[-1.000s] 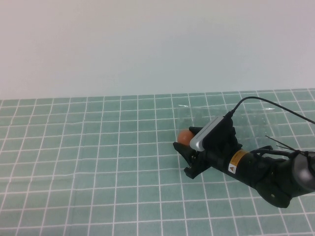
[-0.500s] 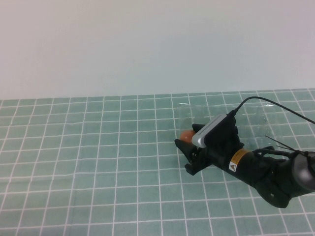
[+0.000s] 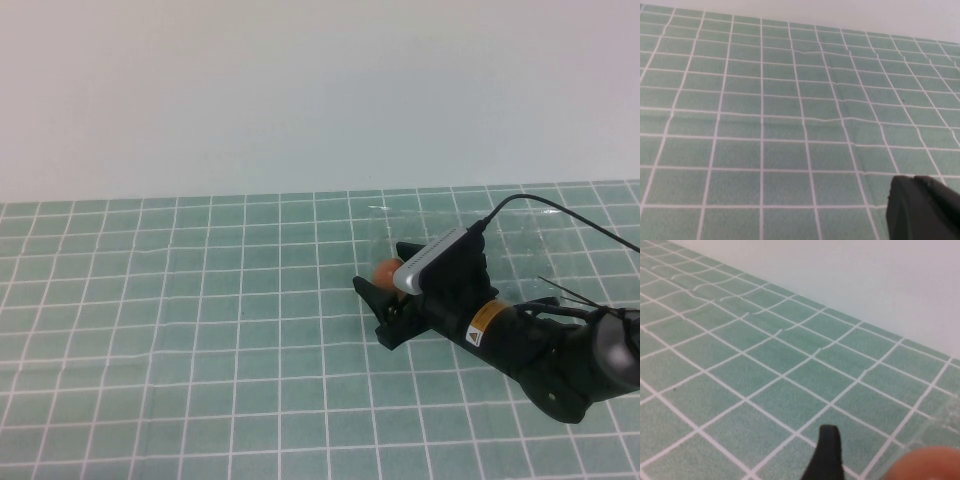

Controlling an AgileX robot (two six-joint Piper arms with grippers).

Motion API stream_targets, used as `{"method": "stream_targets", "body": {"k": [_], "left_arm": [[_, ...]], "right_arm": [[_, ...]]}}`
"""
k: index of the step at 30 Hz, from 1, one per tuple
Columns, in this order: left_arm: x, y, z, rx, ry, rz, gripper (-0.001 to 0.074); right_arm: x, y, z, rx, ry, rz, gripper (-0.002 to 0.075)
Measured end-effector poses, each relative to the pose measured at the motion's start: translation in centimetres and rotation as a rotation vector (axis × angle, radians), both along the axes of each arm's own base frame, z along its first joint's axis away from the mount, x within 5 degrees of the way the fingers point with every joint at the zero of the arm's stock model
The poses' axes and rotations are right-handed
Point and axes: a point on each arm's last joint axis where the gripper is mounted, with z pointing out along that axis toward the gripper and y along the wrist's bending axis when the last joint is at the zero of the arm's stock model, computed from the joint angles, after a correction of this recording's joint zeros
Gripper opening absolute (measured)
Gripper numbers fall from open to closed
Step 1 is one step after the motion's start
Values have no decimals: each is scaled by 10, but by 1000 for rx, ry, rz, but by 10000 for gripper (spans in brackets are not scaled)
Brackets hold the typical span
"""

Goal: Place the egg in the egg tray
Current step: Place the egg in the egg tray

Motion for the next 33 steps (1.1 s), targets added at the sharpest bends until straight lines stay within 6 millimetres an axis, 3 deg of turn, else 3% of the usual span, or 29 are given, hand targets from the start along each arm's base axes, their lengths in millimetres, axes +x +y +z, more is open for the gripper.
{"method": "stream_targets", "body": {"k": [11, 22, 25, 30, 33], "left_arm": [[0, 0, 0, 0, 0, 0, -1], [0, 0, 0, 0, 0, 0, -1], [0, 0, 0, 0, 0, 0, -1], [0, 0, 0, 0, 0, 0, -1], [0, 0, 0, 0, 0, 0, -1]], "right_arm": [[1, -1, 4, 14, -8, -14, 596], [1, 0, 59, 85, -110, -5, 580], [-3, 1, 76, 101, -89, 19, 477], [-18, 1, 108, 16, -12, 104, 122], [-30, -5, 134, -66, 13, 133, 34]]}}
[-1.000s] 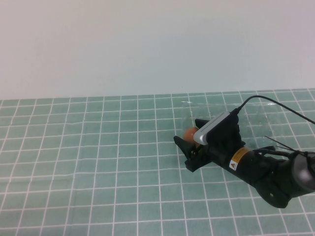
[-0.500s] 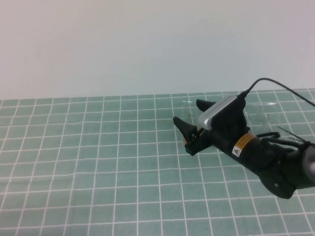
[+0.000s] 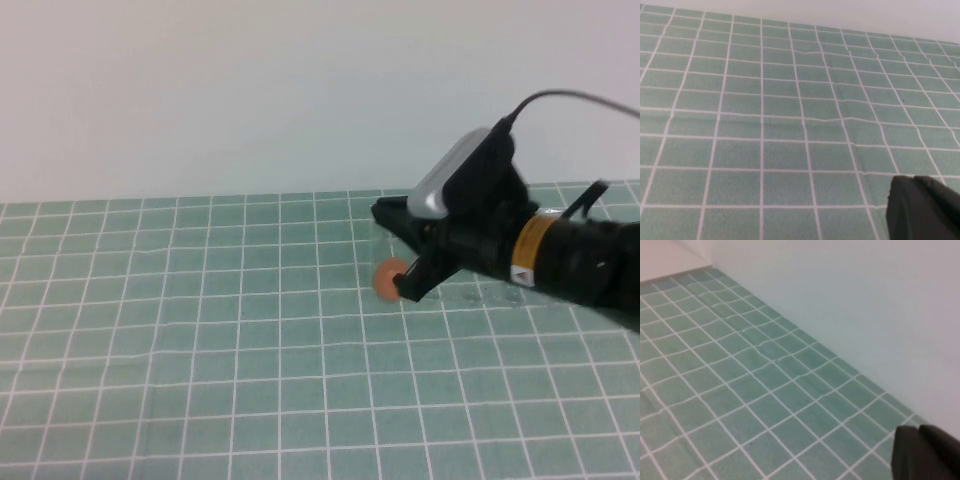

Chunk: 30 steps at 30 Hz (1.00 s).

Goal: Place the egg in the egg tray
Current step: Place the egg in the egg tray

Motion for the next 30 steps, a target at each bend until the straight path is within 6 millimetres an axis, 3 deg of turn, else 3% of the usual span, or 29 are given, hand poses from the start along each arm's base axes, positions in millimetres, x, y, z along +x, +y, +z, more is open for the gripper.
{"method": "stream_targets", "body": {"k": [5, 9, 13, 21, 26, 30], "left_arm": [[0, 0, 0, 0, 0, 0, -1], [0, 0, 0, 0, 0, 0, -1], [0, 0, 0, 0, 0, 0, -1], [0, 0, 0, 0, 0, 0, -1], [0, 0, 0, 0, 0, 0, -1], [0, 0, 0, 0, 0, 0, -1]], "right_arm": [[-21, -10, 48, -13, -72, 19, 5], [-29, -11, 63, 22, -117, 50, 1], [-28, -10, 60, 7, -116, 64, 1], [-19, -10, 34, -81, -41, 26, 0], [-12, -34, 24, -220, 97, -239, 0], [-22, -61, 28, -357, 234, -444, 0]]}}
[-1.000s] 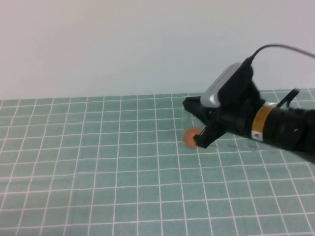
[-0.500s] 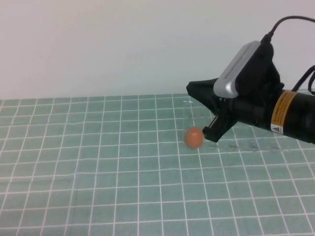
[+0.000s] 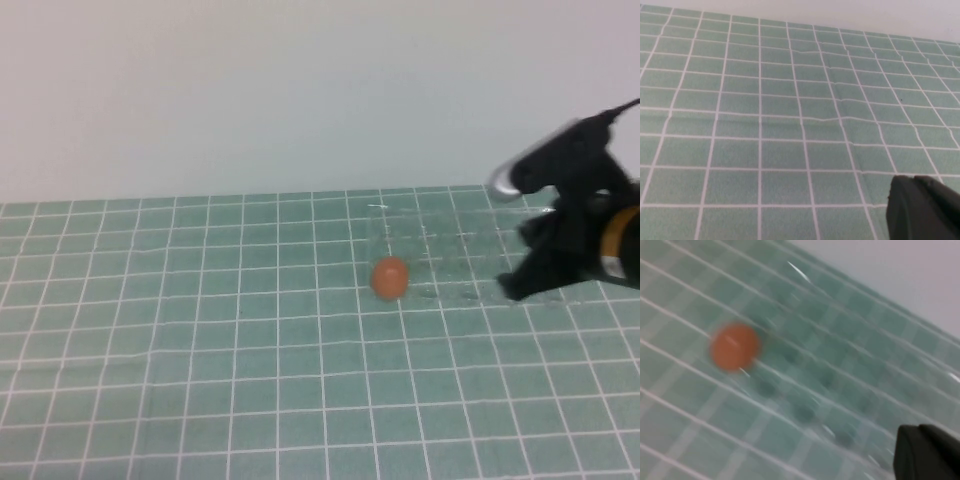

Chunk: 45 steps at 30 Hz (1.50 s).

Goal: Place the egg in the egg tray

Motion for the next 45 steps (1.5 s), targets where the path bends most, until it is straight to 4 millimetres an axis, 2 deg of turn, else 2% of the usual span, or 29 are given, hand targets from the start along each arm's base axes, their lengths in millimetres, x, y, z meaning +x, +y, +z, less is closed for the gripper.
{"method": "stream_targets", "body": {"k": [3, 5, 12, 15, 17, 19, 22, 24, 28, 33, 38, 45], "left_arm": [[0, 0, 0, 0, 0, 0, -1], [0, 0, 0, 0, 0, 0, -1], [0, 0, 0, 0, 0, 0, -1], [0, 0, 0, 0, 0, 0, -1], [0, 0, 0, 0, 0, 0, -1], [0, 0, 0, 0, 0, 0, -1], [0, 0, 0, 0, 0, 0, -1], [0, 0, 0, 0, 0, 0, -1], [0, 0, 0, 0, 0, 0, -1], [0, 0, 0, 0, 0, 0, -1], [0, 0, 0, 0, 0, 0, -1], [0, 0, 0, 0, 0, 0, -1]], "right_arm": [[-15, -20, 19, -94, 15, -95, 0], [-28, -35, 39, -101, -16, -163, 0], [-66, -98, 115, 164, -298, -416, 0], [-85, -122, 132, 235, -419, -470, 0], [-100, -137, 132, 271, -473, -516, 0], [-120, -151, 126, 297, -519, -576, 0], [-151, -164, 96, 321, -523, -674, 0], [-172, -166, 73, 350, -528, -716, 0], [-201, -160, 31, 408, -553, -687, 0], [-211, -148, -13, 469, -548, -581, 0], [-211, -139, -28, 507, -543, -488, 0], [-217, -142, -53, 497, -500, -539, 0]]}}
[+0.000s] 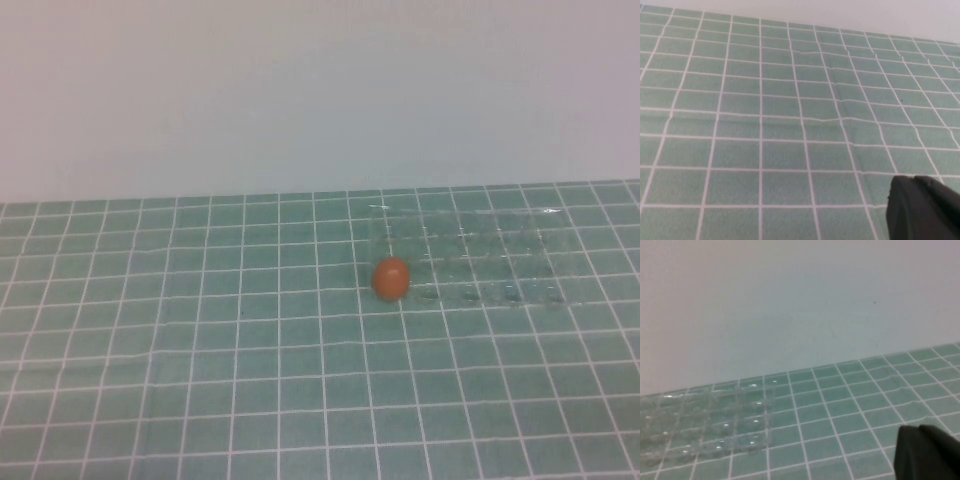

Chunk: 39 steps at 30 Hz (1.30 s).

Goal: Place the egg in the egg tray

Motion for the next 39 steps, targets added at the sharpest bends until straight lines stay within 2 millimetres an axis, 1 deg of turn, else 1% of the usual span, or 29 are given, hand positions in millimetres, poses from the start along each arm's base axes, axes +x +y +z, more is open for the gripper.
{"method": "stream_targets", "body": {"k": [7, 10, 14, 17, 24, 39], "left_arm": [[0, 0, 0, 0, 0, 0, -1], [0, 0, 0, 0, 0, 0, -1], [0, 0, 0, 0, 0, 0, -1], [0, 0, 0, 0, 0, 0, -1], [0, 0, 0, 0, 0, 0, -1], [0, 0, 0, 0, 0, 0, -1]], "right_arm": [[-7, -5, -5, -26, 27, -55, 0], [-8, -4, -11, -44, 96, -45, 0], [-12, -2, -24, -98, 246, -12, 0], [-17, -1, -30, -97, 303, 1, 0], [-23, 0, -29, -98, 256, 4, 0], [-24, 1, -29, -98, 251, 12, 0]]}}
